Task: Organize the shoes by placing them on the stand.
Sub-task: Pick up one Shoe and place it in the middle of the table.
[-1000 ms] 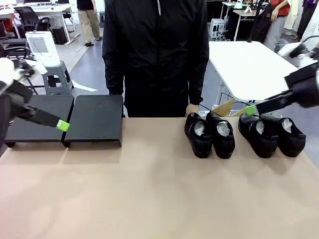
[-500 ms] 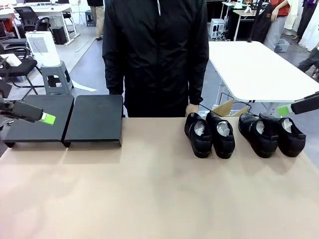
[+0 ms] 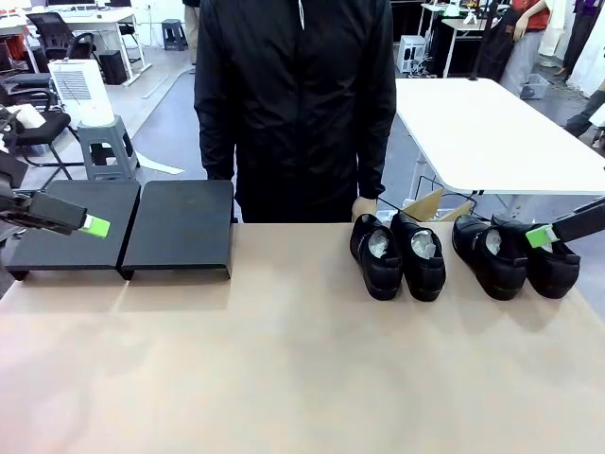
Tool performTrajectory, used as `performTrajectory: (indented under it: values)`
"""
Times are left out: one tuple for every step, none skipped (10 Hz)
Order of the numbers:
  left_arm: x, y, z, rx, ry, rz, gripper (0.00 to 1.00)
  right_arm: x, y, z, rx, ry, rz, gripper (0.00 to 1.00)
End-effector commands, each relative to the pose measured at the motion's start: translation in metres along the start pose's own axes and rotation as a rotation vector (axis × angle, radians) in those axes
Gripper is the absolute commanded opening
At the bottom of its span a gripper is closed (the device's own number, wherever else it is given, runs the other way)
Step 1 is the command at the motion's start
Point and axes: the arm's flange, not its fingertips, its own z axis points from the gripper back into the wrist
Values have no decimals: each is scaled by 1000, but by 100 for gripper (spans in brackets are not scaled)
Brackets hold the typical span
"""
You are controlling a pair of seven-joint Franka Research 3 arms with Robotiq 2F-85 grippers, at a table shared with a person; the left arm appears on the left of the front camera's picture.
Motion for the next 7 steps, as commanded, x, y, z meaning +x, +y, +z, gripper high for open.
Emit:
performTrajectory:
  values:
    - [0,0,2,-1,-2,-15,100,3,-1,0,2,-26,5,100]
    - [0,0,2,-1,-2,-15,100,3,-1,0,2,-26,5,100]
    - [0,0,2,-1,-2,-15,100,3,-1,0,2,-26,5,100]
    - [0,0,2,-1,-2,-15,100,3,-1,0,2,-26,5,100]
    - [0,0,2,-1,-2,-15,100,3,-1,0,2,-26,5,100]
    - [0,0,2,-1,-2,-15,100,3,-1,0,2,-26,5,100]
    - [0,0,2,-1,-2,-15,100,3,-1,0,2,-26,5,100]
